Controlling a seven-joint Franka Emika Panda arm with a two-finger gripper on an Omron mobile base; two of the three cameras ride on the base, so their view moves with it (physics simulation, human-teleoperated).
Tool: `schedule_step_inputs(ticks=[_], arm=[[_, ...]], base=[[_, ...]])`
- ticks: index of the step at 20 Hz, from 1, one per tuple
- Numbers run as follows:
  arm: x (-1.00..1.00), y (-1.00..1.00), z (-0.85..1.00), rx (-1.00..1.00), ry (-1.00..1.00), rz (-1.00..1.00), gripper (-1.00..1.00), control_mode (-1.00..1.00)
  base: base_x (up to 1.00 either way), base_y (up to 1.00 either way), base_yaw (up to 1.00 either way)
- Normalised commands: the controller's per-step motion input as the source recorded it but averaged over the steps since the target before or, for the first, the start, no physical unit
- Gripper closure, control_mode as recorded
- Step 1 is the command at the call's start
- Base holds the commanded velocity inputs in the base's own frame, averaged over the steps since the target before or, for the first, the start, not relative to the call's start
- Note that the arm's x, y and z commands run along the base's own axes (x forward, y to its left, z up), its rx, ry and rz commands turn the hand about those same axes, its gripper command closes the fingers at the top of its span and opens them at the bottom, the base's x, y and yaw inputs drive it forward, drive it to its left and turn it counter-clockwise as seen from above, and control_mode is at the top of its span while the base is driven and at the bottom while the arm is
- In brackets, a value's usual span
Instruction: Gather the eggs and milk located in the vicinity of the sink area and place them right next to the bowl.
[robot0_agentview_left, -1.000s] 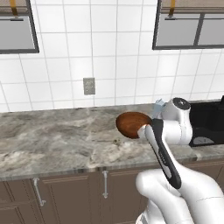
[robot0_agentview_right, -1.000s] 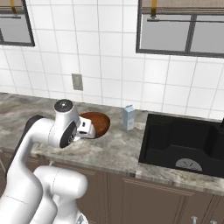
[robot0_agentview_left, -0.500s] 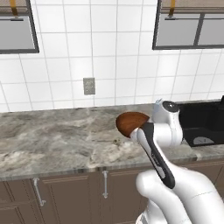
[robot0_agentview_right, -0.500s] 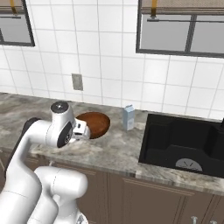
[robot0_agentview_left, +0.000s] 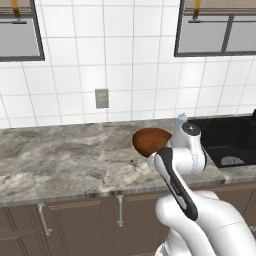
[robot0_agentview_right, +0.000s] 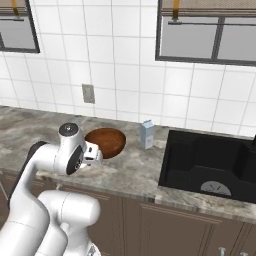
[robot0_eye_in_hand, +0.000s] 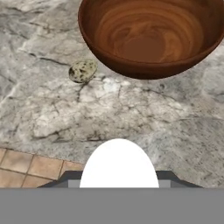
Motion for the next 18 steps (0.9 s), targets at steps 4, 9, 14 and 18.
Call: schedule_step_inputs(ticks=[4,9,14,18], arm=[[0.18,0.00,-0.14,0.00,0.00,0.00,1.00,-1.00],[0.17,0.00,-0.16,0.00,0.00,0.00,1.00,-1.00],[0.16,0.00,-0.27,0.00,0.00,0.00,1.00,-1.00],[0.20,0.00,-0.27,0.00,0.00,0.00,1.00,-1.00]], base=[[0.00,0.00,0.00],[0.00,0.00,0.00],[0.00,0.00,0.00],[0.00,0.00,0.00]])
